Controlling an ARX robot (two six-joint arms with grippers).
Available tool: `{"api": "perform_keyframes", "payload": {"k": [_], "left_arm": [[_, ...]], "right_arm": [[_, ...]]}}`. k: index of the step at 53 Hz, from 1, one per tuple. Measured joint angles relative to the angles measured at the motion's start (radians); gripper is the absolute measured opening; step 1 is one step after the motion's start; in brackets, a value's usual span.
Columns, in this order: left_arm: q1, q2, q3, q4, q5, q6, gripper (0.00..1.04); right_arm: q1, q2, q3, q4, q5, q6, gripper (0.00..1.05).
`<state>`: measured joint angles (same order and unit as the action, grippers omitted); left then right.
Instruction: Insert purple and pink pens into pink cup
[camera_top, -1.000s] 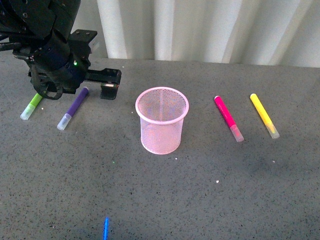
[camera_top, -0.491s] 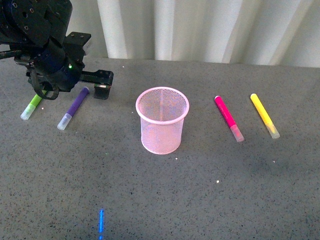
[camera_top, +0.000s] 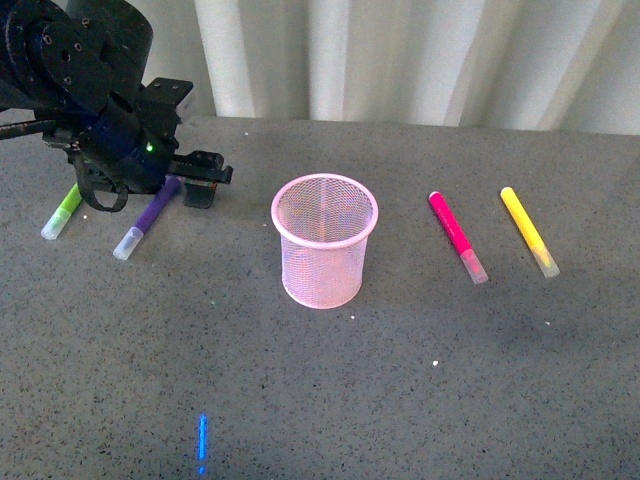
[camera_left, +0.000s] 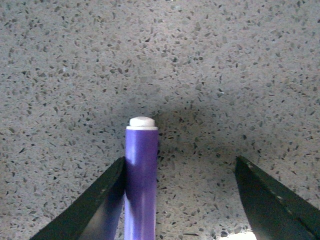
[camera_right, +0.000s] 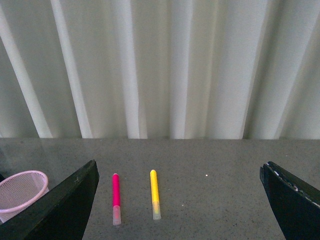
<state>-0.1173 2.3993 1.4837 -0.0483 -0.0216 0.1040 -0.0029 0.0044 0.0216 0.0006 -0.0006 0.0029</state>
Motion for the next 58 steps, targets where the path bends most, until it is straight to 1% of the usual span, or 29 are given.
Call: {"api": "perform_keyframes", "payload": {"k": [2, 3, 7, 8, 12, 16, 30, 36, 42, 46, 49, 54, 58], "left_arm": [[-0.003, 0.0, -0.003, 0.004, 0.002, 0.0, 0.61], [-0.005, 0.0, -0.003, 0.005, 0.003, -0.001, 0.55], [-0.008, 0.001, -0.005, 0.013, 0.005, -0.003, 0.41], [-0.008, 0.002, -0.006, 0.018, 0.005, -0.002, 0.36], [-0.008, 0.002, -0.011, 0.03, 0.003, -0.003, 0.22], [-0.008, 0.002, -0.018, 0.042, -0.002, -0.004, 0.14], [-0.005, -0.033, -0.092, 0.132, -0.002, -0.044, 0.13], [0.016, -0.114, -0.174, 0.228, 0.017, -0.111, 0.13], [0.06, -0.293, -0.26, 0.349, 0.02, -0.188, 0.13], [0.091, -0.462, -0.332, 0.428, 0.02, -0.262, 0.13], [0.101, -0.559, -0.373, 0.47, 0.009, -0.296, 0.13], [0.093, -0.718, -0.449, 0.526, -0.013, -0.356, 0.13], [0.045, -0.838, -0.51, 0.575, -0.044, -0.41, 0.13]], "right_arm": [[0.0, 0.0, 0.0, 0.0, 0.0, 0.0, 0.98], [0.0, 0.0, 0.0, 0.0, 0.0, 0.0, 0.98], [0.0, 0.0, 0.0, 0.0, 0.0, 0.0, 0.98], [0.0, 0.0, 0.0, 0.0, 0.0, 0.0, 0.98], [0.0, 0.0, 0.0, 0.0, 0.0, 0.0, 0.98], [0.0, 0.0, 0.0, 0.0, 0.0, 0.0, 0.98], [0.0, 0.0, 0.0, 0.0, 0.0, 0.0, 0.98], [0.0, 0.0, 0.0, 0.0, 0.0, 0.0, 0.98], [0.0, 0.0, 0.0, 0.0, 0.0, 0.0, 0.98], [0.0, 0.0, 0.0, 0.0, 0.0, 0.0, 0.98], [0.0, 0.0, 0.0, 0.0, 0.0, 0.0, 0.98], [0.0, 0.0, 0.0, 0.0, 0.0, 0.0, 0.98], [0.0, 0.0, 0.0, 0.0, 0.0, 0.0, 0.98]]}}
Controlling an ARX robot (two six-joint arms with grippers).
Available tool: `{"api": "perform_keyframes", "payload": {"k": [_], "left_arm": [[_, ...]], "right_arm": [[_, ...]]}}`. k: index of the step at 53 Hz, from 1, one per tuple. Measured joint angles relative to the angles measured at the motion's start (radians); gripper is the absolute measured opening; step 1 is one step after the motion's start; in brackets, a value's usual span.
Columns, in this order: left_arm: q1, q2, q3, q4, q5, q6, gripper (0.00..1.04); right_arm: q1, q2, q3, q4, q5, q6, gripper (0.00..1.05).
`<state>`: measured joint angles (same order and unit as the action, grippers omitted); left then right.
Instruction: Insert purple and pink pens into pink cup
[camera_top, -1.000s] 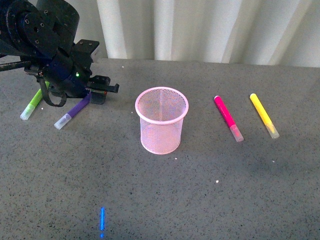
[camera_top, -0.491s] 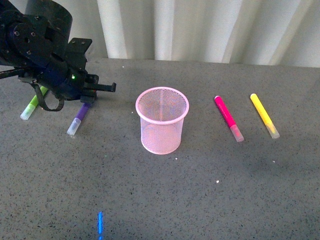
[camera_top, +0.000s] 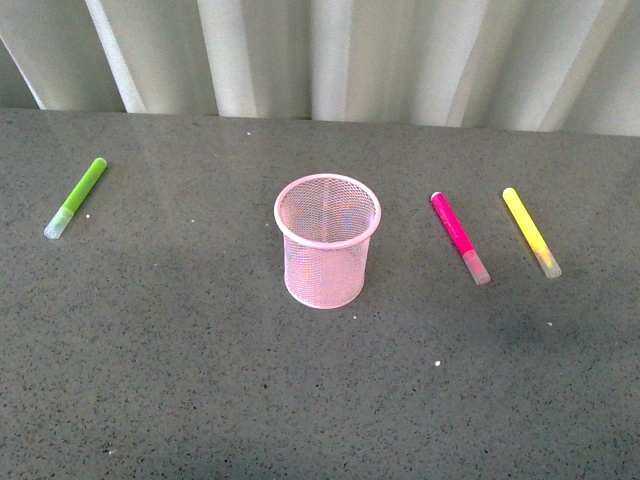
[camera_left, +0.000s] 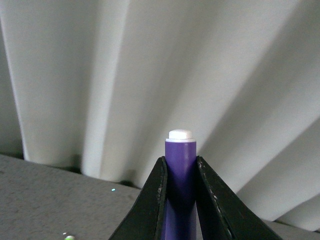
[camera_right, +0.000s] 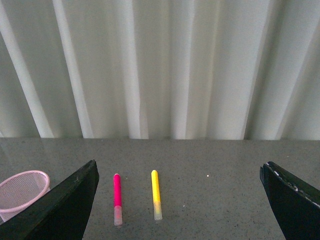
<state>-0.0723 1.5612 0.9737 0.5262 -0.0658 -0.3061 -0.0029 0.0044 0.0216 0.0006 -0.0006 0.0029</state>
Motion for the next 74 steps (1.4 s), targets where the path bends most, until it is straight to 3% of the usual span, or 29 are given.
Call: {"api": "perform_keyframes", "payload": {"k": [15, 31, 53, 74], "left_arm": [[-0.308, 0.017, -0.108, 0.173, -0.128, -0.087, 0.13], [-0.462, 0.217, -0.112, 0.322, -0.205, -0.22, 0.13], [-0.473, 0.479, -0.114, 0.521, -0.236, -0.301, 0.13], [-0.418, 0.578, -0.077, 0.566, -0.204, -0.293, 0.13]], "right_arm": [[0.0, 0.0, 0.0, 0.0, 0.0, 0.0, 0.98], [0.0, 0.0, 0.0, 0.0, 0.0, 0.0, 0.98], [0.0, 0.0, 0.0, 0.0, 0.0, 0.0, 0.98], [0.0, 0.0, 0.0, 0.0, 0.0, 0.0, 0.98]]}}
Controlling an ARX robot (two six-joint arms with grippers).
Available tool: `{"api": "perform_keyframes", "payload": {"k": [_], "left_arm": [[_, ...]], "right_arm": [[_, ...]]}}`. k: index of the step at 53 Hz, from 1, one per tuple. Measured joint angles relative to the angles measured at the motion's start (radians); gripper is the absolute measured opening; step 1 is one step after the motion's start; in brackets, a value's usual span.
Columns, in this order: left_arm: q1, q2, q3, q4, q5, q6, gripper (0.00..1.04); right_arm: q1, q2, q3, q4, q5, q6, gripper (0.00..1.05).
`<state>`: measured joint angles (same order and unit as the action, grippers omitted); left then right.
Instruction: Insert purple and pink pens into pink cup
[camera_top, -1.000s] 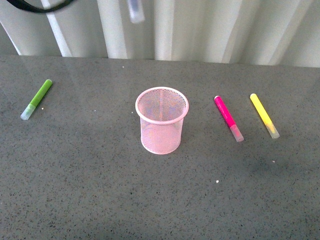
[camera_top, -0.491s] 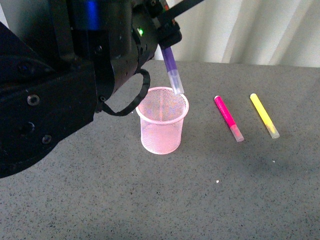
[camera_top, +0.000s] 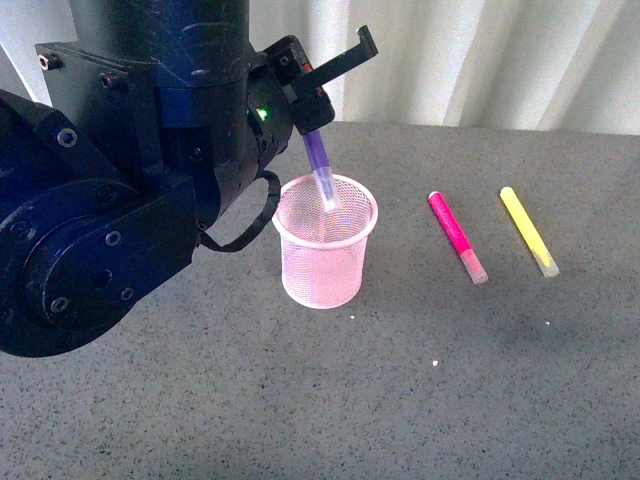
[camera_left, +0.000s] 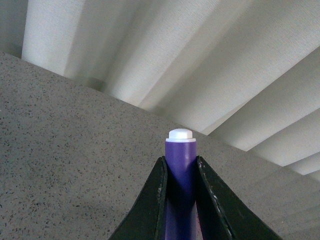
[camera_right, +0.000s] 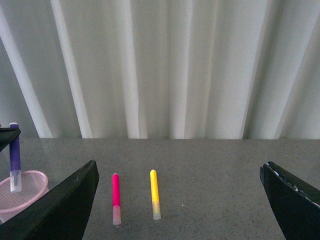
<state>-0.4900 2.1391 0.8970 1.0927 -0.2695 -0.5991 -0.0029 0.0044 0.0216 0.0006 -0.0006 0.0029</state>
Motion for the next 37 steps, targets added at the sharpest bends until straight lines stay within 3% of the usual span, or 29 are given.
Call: {"api": "perform_keyframes", "payload": {"k": [11, 21, 37], "left_arm": [[0.013, 0.024, 0.003, 0.019, 0.025, 0.003, 0.14], [0.017, 0.019, -0.014, 0.029, 0.034, 0.006, 0.54], [0.021, -0.049, -0.064, -0.018, 0.058, 0.007, 1.0]], "right_arm": [[0.0, 0.0, 0.0, 0.0, 0.0, 0.0, 0.98], [0.0, 0.0, 0.0, 0.0, 0.0, 0.0, 0.98], [0.0, 0.0, 0.0, 0.0, 0.0, 0.0, 0.98]]}}
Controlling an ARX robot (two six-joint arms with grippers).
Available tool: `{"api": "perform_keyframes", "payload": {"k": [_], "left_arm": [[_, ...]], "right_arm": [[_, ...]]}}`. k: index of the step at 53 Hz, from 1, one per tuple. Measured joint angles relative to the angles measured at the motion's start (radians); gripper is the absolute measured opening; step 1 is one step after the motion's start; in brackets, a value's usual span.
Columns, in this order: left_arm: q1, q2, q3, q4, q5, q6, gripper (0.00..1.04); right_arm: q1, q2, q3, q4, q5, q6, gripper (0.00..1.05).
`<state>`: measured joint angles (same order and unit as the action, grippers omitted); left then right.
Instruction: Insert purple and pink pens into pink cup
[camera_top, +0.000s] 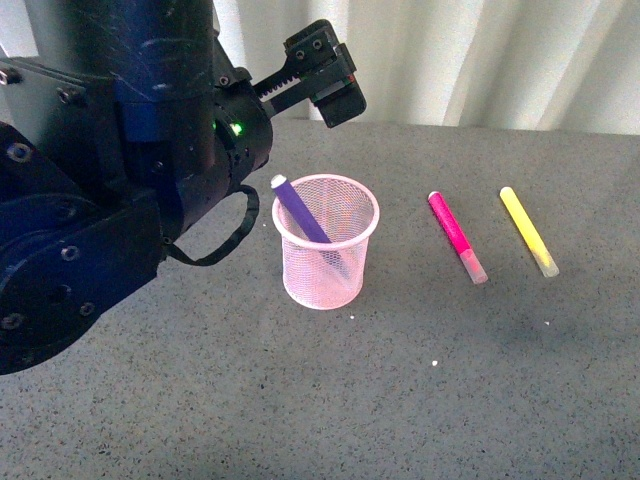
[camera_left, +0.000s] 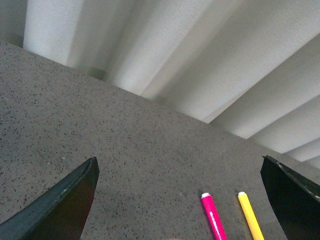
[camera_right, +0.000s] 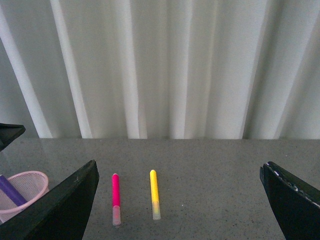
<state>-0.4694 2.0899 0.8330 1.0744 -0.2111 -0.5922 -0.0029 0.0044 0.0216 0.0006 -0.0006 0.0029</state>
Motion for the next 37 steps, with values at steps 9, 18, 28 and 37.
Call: {"api": "perform_keyframes", "payload": {"k": [9, 18, 28, 37], "left_arm": [[0.031, -0.154, -0.055, -0.157, 0.129, 0.013, 0.98], [0.109, -0.433, -0.139, -0.401, 0.377, 0.064, 0.98], [0.253, -0.804, -0.23, -0.668, 0.64, 0.119, 0.98], [0.405, -1.07, -0.341, -0.819, 0.752, 0.155, 0.98]], "right_arm": [[0.0, 0.0, 0.0, 0.0, 0.0, 0.0, 0.98], [0.0, 0.0, 0.0, 0.0, 0.0, 0.0, 0.98], [0.0, 0.0, 0.0, 0.0, 0.0, 0.0, 0.98], [0.0, 0.0, 0.0, 0.0, 0.0, 0.0, 0.98]]}}
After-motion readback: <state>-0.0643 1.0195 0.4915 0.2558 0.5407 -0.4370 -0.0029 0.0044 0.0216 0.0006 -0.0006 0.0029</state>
